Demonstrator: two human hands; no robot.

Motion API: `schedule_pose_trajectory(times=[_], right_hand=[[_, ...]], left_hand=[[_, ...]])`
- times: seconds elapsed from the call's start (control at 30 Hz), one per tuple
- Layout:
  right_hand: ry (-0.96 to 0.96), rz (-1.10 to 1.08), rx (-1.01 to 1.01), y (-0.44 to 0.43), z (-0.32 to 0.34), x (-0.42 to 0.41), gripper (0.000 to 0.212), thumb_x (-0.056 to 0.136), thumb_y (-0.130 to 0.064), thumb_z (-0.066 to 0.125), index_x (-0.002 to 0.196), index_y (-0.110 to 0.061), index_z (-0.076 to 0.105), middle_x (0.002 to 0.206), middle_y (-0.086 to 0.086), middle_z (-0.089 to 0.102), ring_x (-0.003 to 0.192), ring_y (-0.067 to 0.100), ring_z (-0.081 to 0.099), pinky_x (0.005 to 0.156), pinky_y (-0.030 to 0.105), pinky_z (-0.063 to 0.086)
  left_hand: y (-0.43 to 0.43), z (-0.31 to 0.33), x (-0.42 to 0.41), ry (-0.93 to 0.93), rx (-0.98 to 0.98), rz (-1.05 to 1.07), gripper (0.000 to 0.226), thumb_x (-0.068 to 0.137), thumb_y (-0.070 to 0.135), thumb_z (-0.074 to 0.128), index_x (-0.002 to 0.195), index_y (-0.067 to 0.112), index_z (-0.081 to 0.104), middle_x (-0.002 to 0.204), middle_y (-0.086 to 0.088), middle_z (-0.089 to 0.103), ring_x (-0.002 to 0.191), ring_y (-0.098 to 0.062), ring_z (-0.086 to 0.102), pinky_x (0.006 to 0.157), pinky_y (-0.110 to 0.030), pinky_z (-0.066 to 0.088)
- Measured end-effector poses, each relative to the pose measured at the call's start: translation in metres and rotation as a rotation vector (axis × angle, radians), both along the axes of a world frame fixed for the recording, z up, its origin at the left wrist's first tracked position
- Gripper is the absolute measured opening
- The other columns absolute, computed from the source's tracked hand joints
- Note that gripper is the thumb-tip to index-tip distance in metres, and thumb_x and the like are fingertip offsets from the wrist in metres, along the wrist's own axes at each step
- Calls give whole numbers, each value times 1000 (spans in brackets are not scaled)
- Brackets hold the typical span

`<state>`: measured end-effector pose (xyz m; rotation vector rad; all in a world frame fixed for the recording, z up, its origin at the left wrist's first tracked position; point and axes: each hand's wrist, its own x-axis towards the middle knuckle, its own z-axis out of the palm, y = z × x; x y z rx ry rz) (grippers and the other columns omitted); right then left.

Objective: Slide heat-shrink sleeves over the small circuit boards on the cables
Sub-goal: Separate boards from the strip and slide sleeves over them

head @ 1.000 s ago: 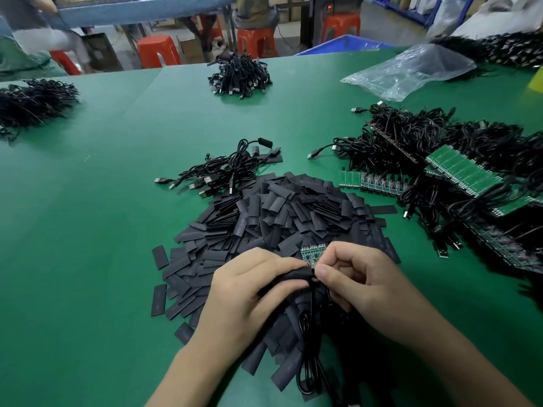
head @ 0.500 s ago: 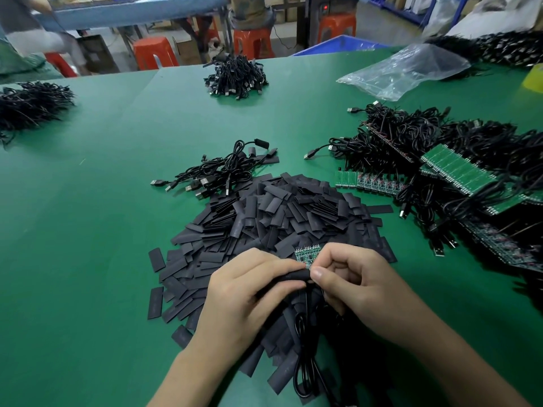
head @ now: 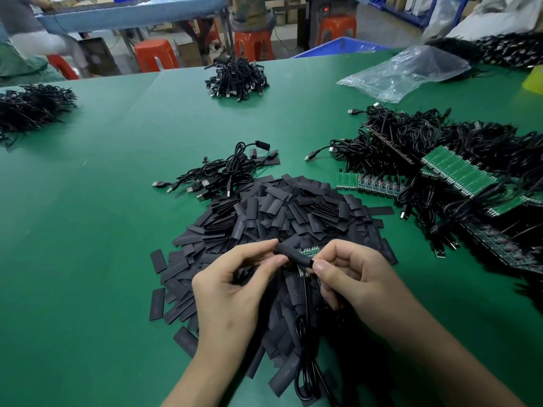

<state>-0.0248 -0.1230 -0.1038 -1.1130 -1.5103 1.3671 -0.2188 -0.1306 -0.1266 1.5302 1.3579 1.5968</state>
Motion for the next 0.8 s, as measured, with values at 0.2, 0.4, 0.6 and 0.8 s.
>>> schedule_pose_trajectory(times=[0.2, 0.4, 0.6, 0.8], right_hand=[[-29, -33, 31, -1, -2, -1, 24, 102, -12, 60, 79, -20, 63, 62, 2, 62, 51, 15, 60, 57, 23, 49], [-1, -35, 49, -1, -1, -3, 29, 102, -13, 60, 77, -27, 64, 63, 3, 63, 53, 17, 62, 57, 27, 51], [498, -157, 25, 0, 8, -5, 13, 89, -21, 67, 100, -16, 61, 67, 6, 60, 55, 21, 61, 55, 26, 52], [880, -156, -113, 8, 14, 5, 38, 92, -8, 50, 130, -9, 50, 77, -2, 61, 69, 8, 64, 66, 20, 57]], left_hand=[[0, 0, 3, -24, -14, -19, 23, 81, 36, 79, 103, 34, 80, 96, 12, 79, 91, -9, 75, 83, -21, 56], [-3, 3, 7, -118, -56, -81, 28, 83, 27, 80, 110, 34, 78, 97, 2, 79, 90, -17, 76, 84, -33, 60], [-5, 13, 24, -96, -141, -259, 40, 84, 28, 76, 124, 30, 70, 111, 6, 77, 103, -16, 72, 90, -21, 53], [-8, 30, 52, 252, -259, -429, 35, 82, 56, 66, 114, 43, 65, 101, 22, 71, 98, 3, 66, 88, -21, 52]])
